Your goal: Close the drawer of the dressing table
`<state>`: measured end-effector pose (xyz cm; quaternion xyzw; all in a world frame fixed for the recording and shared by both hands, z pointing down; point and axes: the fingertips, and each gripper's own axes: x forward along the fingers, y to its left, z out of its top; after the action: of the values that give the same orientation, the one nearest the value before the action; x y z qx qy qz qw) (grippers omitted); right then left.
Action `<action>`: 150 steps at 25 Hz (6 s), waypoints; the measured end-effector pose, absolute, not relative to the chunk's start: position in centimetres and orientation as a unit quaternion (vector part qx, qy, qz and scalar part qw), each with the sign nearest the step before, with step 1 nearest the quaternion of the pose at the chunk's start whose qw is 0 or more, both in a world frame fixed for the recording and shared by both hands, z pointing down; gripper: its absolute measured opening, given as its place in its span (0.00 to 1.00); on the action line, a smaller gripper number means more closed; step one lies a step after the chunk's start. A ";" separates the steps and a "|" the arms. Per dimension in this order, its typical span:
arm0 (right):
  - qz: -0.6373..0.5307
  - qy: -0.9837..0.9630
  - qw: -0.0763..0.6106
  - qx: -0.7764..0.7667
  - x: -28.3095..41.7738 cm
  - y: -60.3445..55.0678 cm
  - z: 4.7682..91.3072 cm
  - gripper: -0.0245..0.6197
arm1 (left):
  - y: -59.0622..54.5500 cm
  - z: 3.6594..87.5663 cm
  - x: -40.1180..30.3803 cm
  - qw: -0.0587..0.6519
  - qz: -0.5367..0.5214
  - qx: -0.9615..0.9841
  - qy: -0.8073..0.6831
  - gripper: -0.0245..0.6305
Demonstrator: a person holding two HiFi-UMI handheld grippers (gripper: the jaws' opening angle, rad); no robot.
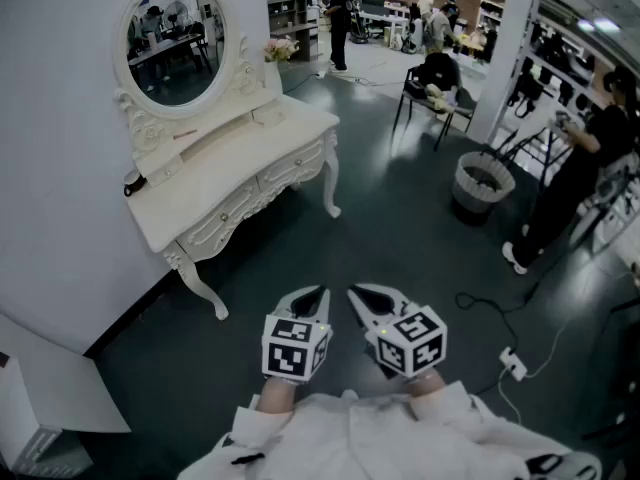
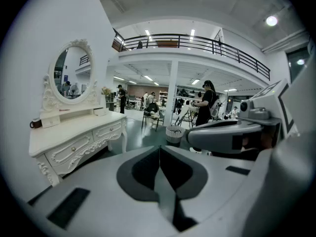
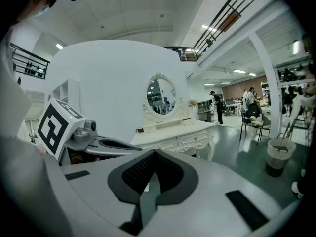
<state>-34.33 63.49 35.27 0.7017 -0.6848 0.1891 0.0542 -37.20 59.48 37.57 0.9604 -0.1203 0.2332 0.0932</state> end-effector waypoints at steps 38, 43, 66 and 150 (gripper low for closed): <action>0.161 -0.682 0.036 0.712 -28.1 63.6 36.9 0.21 | 58.9 37.9 -32.8 0.083 0.192 0.959 -0.188 0.25; 0.171 -0.697 0.033 0.695 -26.9 60.7 38.1 0.21 | 56.4 39.1 -31.0 0.092 0.195 0.961 -0.175 0.25; 0.178 -0.658 0.037 0.731 -12.5 38.3 38.5 0.21 | 31.5 38.1 -18.0 0.086 0.185 0.964 -0.170 0.25; 0.212 -0.785 0.105 0.573 14.8 -6.3 42.4 0.21 | -10.0 41.9 6.0 0.164 0.193 0.915 -0.312 0.25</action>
<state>14.82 -6.29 42.40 0.5727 -0.7848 0.2122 0.1051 5.98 -10.00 41.93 0.9155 -0.3124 0.1930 0.1645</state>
